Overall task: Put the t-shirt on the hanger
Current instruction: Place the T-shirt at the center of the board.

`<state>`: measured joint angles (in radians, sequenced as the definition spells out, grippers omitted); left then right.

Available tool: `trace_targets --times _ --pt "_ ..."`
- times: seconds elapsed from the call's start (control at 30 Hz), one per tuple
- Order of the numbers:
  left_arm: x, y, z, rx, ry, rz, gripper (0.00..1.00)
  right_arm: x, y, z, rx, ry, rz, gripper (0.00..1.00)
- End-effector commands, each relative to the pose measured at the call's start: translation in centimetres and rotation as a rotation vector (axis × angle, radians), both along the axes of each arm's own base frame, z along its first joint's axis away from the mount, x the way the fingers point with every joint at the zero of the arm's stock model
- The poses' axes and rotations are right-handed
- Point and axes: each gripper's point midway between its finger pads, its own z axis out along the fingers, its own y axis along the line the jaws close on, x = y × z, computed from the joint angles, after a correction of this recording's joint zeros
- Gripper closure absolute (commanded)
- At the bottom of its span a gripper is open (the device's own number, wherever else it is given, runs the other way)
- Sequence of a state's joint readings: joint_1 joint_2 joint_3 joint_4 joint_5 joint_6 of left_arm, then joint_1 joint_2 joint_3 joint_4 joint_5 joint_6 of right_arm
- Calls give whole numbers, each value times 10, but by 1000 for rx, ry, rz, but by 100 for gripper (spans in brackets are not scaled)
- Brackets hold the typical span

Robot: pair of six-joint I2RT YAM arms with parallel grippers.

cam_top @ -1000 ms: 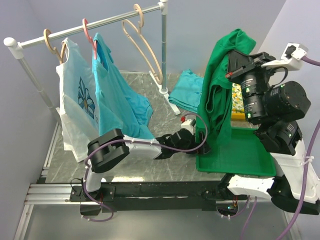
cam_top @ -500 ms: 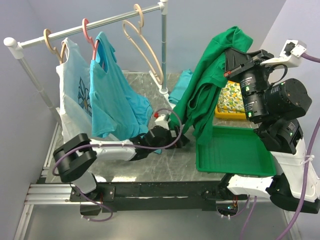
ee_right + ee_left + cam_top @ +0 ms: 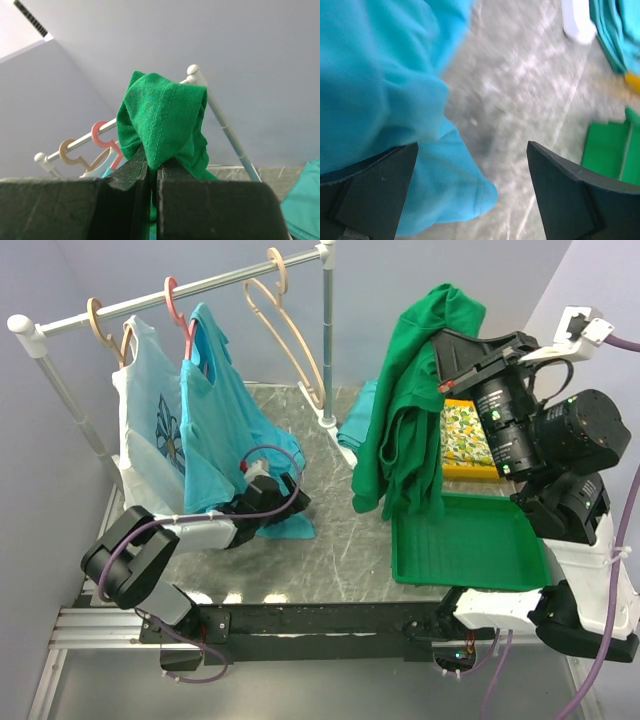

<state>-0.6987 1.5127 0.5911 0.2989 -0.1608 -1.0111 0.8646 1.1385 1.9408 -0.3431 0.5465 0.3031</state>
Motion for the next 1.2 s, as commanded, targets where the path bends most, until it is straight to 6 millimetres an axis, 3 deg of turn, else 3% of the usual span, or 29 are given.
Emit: trace_targets --times 0.0,0.2,0.3,0.33,0.4,0.43,0.5,0.53,0.6,0.63,0.7,0.73,0.83,0.93,1.07,1.17 --pt "20 27 19 29 -54 73 4 -15 10 22 50 -53 94 100" --pt "33 35 42 35 -104 77 3 -13 30 21 28 -33 142 100" --pt "28 26 60 2 -149 8 4 -4 34 -8 22 23 121 100" --pt "26 24 70 -12 -169 -7 4 1 40 -36 -2 66 118 100" --pt "20 20 78 -13 -191 -51 3 7 45 -72 -6 129 109 100" --pt "16 20 88 -23 -208 -59 4 13 50 -115 -57 198 98 100" --pt "6 20 91 -1 -211 -91 3 22 51 -165 -54 299 72 100" --pt "3 22 97 0 -227 -88 4 25 51 -217 -101 379 68 100" --pt "-6 25 93 20 -213 -99 4 34 44 -267 -61 481 58 100" --pt "-10 29 93 25 -216 -95 4 32 48 -312 -92 561 94 100" --pt "-17 32 88 35 -205 -99 4 40 39 -350 -80 645 71 98" --pt "-22 34 86 35 -205 -102 4 42 36 -379 -112 706 54 97" --pt "-33 34 91 44 -224 -125 2 53 26 -414 -130 787 22 96" --pt "-48 20 103 57 -253 -159 1 62 25 -429 -132 829 41 96" --pt "-81 -13 101 65 -221 -246 1 69 21 -435 -152 845 27 93" --pt "-92 -34 84 81 -180 -274 3 72 17 -442 -156 858 16 91"
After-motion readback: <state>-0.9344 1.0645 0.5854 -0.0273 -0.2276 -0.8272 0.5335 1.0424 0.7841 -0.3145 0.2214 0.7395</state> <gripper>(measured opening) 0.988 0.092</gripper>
